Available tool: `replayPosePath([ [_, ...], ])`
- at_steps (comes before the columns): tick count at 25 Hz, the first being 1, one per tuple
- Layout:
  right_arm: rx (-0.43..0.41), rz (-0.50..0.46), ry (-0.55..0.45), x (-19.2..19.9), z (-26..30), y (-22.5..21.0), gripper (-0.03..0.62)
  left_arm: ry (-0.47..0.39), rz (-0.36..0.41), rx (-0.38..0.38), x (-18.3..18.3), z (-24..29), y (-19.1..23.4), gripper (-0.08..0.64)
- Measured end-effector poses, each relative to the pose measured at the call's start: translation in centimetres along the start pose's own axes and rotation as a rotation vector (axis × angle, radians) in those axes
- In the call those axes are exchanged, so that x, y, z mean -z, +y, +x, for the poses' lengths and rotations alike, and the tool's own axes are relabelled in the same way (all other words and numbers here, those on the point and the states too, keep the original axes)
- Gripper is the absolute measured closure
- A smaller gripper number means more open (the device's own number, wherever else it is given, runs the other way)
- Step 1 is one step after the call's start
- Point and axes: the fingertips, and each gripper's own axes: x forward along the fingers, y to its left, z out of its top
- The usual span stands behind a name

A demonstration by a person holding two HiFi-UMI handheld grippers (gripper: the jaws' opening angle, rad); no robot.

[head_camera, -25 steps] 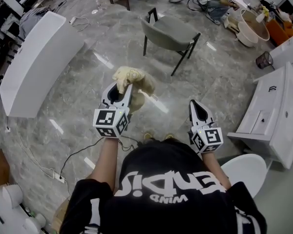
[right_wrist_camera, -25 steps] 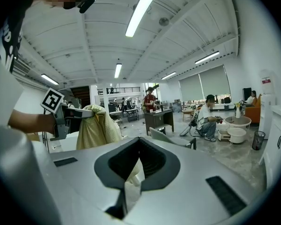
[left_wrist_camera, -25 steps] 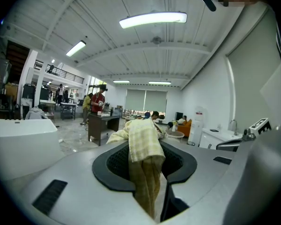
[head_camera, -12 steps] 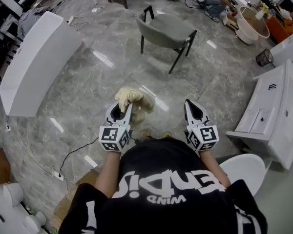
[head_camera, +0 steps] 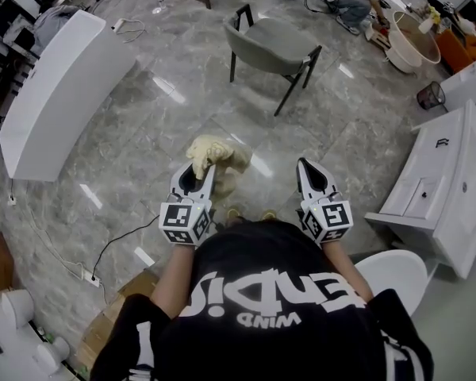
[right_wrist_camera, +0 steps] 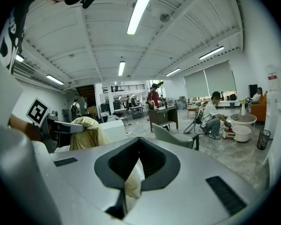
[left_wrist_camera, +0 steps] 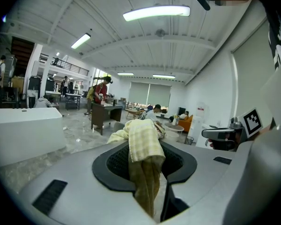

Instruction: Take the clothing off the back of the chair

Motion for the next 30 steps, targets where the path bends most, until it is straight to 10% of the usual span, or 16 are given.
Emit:
replayPosePath([
  [30, 0.008, 0.008, -0.051, -1.3, -1.0, 0.2, 0.578, 0.005, 0.015, -0.021, -0.4, -0.7, -0.7, 0.414],
])
